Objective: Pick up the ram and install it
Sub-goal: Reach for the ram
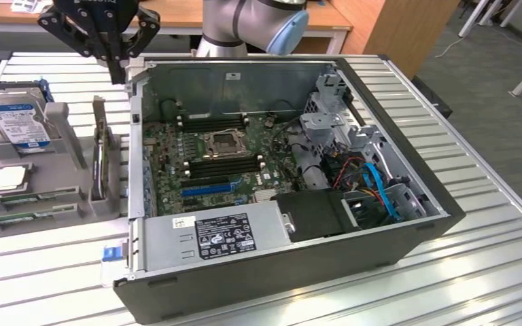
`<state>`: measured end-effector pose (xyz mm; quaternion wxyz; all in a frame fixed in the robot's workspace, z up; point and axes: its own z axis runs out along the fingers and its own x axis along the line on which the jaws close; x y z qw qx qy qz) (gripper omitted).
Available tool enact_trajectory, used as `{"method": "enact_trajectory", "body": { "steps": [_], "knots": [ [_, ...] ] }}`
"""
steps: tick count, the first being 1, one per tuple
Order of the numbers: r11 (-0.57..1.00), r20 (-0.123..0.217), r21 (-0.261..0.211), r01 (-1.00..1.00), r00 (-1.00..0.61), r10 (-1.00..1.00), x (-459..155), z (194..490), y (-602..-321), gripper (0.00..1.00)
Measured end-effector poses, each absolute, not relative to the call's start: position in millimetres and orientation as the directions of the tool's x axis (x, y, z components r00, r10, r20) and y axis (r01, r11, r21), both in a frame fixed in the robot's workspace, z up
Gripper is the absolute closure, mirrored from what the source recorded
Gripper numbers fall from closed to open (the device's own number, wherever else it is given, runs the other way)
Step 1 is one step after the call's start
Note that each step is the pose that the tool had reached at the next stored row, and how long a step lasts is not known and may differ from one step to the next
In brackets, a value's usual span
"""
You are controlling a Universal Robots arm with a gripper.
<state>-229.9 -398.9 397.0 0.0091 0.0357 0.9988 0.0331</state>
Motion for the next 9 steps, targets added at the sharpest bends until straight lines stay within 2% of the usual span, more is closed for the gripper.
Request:
{"method": "enact_trajectory", "body": {
  "steps": [9],
  "knots": [
    [0.995,-0.012,0.066,0.070,-0.997,0.071,-241.1,396.8,-398.8,0.90]
  ]
}}
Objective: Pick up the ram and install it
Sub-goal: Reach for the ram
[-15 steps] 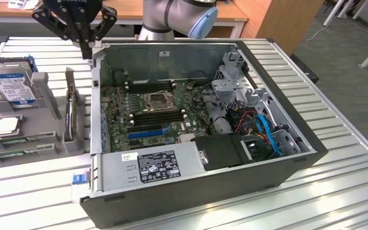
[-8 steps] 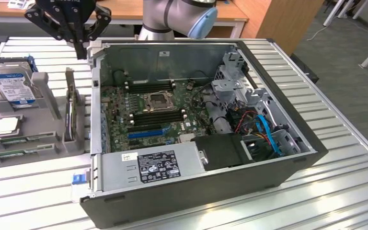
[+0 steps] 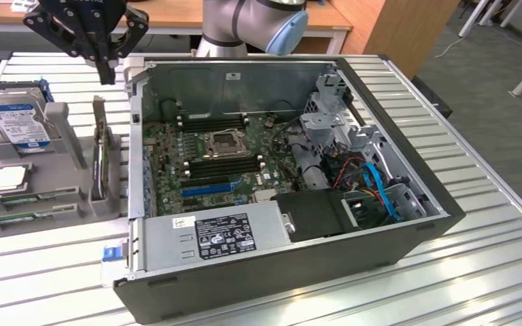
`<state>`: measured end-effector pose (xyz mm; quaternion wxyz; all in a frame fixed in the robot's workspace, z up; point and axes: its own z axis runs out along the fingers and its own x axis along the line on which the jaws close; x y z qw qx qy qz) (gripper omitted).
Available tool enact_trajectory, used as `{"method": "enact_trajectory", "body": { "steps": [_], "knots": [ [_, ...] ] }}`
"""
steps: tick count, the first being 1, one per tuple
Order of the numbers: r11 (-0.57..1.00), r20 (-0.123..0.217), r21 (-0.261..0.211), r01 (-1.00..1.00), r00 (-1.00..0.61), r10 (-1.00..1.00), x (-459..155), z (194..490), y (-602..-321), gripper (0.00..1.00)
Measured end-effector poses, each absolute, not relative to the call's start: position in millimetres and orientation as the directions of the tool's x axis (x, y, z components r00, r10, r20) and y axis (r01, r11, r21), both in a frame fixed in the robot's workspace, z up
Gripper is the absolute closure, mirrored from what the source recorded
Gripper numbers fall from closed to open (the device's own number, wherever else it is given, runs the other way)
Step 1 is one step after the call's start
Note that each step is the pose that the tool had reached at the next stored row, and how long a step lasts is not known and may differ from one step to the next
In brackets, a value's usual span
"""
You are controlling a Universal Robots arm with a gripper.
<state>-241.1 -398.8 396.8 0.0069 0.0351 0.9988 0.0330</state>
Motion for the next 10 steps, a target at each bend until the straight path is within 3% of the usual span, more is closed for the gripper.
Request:
{"method": "enact_trajectory", "body": {
  "steps": [10],
  "knots": [
    [0.995,-0.008,0.066,0.068,-0.998,0.069,-253.4,396.6,-398.9,0.90]
  ]
}}
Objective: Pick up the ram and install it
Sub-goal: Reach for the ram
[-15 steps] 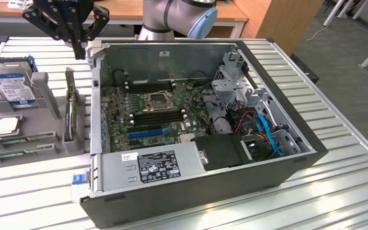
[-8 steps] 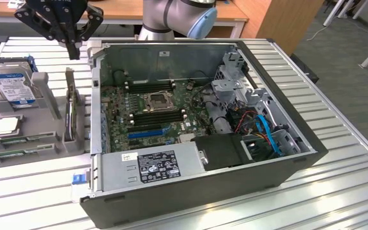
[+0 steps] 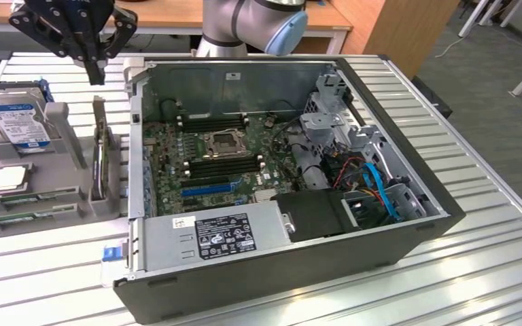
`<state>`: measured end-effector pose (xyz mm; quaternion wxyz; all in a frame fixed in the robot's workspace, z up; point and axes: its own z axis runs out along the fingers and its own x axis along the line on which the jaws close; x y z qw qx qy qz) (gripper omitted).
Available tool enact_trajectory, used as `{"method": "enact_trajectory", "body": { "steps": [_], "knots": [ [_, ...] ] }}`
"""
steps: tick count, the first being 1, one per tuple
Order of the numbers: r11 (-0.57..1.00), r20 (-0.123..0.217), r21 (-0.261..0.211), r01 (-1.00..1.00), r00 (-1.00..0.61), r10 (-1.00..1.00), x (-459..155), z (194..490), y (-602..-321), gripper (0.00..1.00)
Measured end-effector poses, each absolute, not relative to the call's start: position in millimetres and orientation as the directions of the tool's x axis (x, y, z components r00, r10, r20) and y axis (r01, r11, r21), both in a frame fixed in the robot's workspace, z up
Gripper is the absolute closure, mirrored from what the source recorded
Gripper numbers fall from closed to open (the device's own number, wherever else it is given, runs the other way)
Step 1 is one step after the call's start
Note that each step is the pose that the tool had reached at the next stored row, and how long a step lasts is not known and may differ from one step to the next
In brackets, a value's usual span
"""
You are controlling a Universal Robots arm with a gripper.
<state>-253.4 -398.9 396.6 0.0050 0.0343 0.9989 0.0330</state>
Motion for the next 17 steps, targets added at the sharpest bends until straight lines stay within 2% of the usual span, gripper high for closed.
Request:
{"method": "enact_trajectory", "body": {
  "steps": [17],
  "knots": [
    [0.995,0.005,0.065,0.069,-0.998,0.069,-262.6,396.3,-398.8,0.90]
  ]
}}
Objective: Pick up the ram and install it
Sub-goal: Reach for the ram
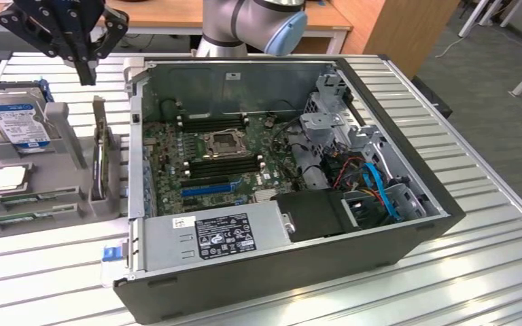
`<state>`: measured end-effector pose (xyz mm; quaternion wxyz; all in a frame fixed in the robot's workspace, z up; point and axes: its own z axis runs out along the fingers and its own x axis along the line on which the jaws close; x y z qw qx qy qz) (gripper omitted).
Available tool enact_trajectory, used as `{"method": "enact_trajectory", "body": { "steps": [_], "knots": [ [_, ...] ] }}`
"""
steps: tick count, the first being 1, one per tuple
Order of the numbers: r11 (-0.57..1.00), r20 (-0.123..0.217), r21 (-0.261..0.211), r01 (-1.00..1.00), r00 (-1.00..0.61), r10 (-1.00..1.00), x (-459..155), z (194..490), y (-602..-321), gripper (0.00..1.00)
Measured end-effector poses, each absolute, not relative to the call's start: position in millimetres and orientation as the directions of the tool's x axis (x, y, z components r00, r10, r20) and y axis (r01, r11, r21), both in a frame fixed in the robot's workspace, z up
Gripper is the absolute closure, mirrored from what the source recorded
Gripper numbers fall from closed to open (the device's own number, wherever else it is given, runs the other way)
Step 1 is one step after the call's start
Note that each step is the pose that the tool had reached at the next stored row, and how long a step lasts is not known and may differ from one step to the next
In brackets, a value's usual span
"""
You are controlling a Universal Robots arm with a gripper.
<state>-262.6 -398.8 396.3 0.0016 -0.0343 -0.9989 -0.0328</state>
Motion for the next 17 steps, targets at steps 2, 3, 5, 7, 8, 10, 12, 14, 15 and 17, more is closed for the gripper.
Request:
{"method": "enact_trajectory", "body": {
  "steps": [2,3,5,7,8,10,12,14,15,17],
  "knots": [
    [0.996,0.007,0.065,0.069,-0.998,0.068,-264.1,396.3,-398.8,0.90],
    [0.996,0.007,0.065,0.069,-0.998,0.068,-265.1,396.3,-398.9,0.90],
    [0.996,0.008,0.065,0.069,-0.998,0.068,-267.0,396.3,-398.9,0.90],
    [0.996,0.009,0.065,0.069,-0.998,0.068,-269.0,396.3,-398.8,0.90],
    [0.996,0.009,0.065,0.069,-0.998,0.068,-270.0,396.2,-398.8,0.90],
    [0.996,0.010,0.065,0.069,-0.998,0.068,-272.3,396.2,-398.9,0.90],
    [0.996,0.012,0.065,0.069,-0.998,0.068,-274.9,396.1,-398.9,0.90],
    [0.996,0.013,0.065,0.069,-0.998,0.068,-277.8,396.0,-398.9,0.90],
    [0.996,0.014,0.065,0.069,-0.998,0.068,-279.2,396.1,-398.9,0.90],
    [0.996,0.015,0.065,0.069,-0.998,0.068,-282.1,396.0,-398.9,0.90]
  ]
}}
